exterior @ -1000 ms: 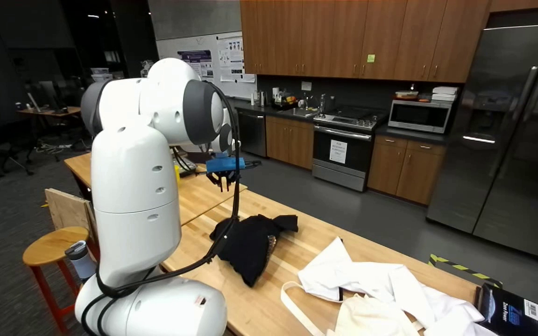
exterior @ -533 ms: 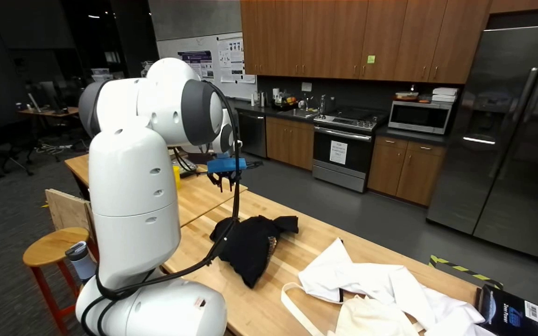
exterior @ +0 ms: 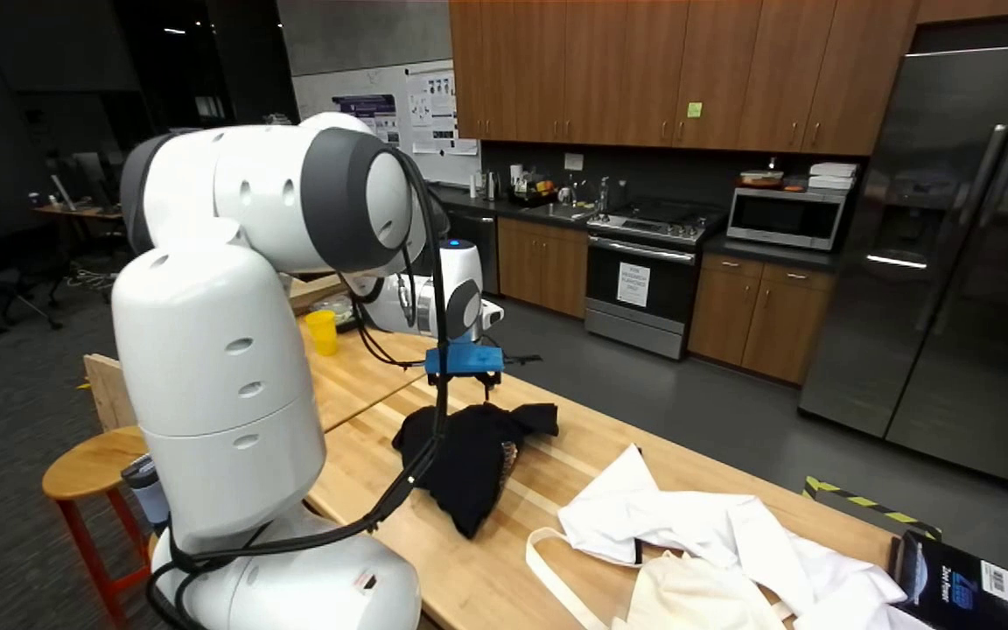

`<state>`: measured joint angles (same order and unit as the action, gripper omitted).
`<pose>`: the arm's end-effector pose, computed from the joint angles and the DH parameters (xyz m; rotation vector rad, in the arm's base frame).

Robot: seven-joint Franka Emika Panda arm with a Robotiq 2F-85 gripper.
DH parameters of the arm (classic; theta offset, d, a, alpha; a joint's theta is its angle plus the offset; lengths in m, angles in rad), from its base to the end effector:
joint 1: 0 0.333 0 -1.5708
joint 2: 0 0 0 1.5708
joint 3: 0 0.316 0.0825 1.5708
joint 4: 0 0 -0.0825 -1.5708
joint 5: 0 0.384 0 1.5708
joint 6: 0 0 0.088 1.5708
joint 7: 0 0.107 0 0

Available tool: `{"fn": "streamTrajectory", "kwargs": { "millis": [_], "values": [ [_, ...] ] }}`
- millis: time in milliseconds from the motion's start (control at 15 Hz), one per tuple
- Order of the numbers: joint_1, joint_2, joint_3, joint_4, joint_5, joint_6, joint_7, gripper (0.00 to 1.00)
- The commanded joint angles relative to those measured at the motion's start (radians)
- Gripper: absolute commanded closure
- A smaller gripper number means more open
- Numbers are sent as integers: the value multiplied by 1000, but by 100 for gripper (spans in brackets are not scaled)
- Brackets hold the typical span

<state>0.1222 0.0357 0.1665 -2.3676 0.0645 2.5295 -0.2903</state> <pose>0.4929 0.1457 0.3225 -2.9822 -0.8062 -0.1957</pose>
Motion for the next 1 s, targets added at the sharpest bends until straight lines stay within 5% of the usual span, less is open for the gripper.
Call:
{"fn": "streamTrajectory", "kwargs": {
  "millis": [0, 533, 600, 933],
  "values": [
    [-4, -118, -15, -128, 83, 25, -130, 0],
    [14, -192, -75, -247, 168, 28, -269, 0],
    [17, -185, -81, -252, 172, 28, -283, 25],
    [33, -107, -71, -213, 141, 47, -291, 55]
  ]
}}
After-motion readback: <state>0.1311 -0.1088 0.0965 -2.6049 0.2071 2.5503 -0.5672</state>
